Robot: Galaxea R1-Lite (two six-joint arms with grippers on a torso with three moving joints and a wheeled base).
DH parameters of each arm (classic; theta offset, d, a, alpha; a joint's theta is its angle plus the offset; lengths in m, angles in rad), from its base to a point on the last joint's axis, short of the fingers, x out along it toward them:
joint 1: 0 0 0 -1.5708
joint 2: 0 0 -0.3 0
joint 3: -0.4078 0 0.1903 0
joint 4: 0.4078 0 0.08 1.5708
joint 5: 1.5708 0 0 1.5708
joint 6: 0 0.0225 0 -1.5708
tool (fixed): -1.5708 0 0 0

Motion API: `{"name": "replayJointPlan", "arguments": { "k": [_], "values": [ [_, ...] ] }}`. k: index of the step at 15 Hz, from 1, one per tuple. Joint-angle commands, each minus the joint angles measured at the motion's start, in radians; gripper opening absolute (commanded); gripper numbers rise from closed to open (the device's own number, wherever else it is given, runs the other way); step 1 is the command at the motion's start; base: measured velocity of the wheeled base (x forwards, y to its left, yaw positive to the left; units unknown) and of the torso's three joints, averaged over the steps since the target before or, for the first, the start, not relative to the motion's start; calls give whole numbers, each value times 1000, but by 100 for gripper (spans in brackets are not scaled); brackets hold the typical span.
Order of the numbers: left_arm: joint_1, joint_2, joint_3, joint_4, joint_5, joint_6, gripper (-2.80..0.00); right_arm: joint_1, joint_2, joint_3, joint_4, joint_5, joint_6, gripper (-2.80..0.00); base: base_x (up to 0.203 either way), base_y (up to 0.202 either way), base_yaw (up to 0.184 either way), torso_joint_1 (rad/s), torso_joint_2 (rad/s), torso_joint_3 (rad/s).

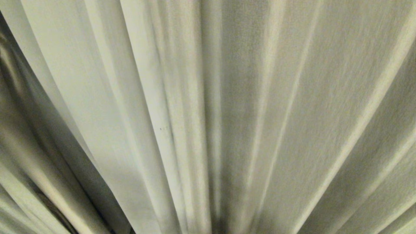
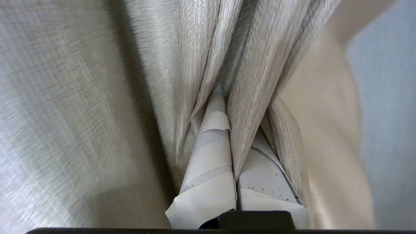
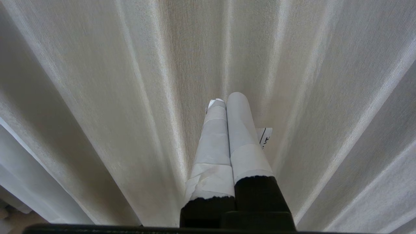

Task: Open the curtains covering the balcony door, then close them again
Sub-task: Pull the outer curtains open on both sides

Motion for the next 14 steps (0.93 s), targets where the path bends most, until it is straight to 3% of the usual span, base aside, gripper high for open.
{"name": "replayJointPlan", "arguments": {
  "k": [1,14],
  "values": [
    [17,14,0,-20,-4,-11,-280,0,2,0,-1,0,0,-280,0,0,0,0,0,0],
    [19,15,20,-72,-15,-13,-280,0,2,0,-1,0,0,-280,0,0,0,0,0,0]
  ]
}}
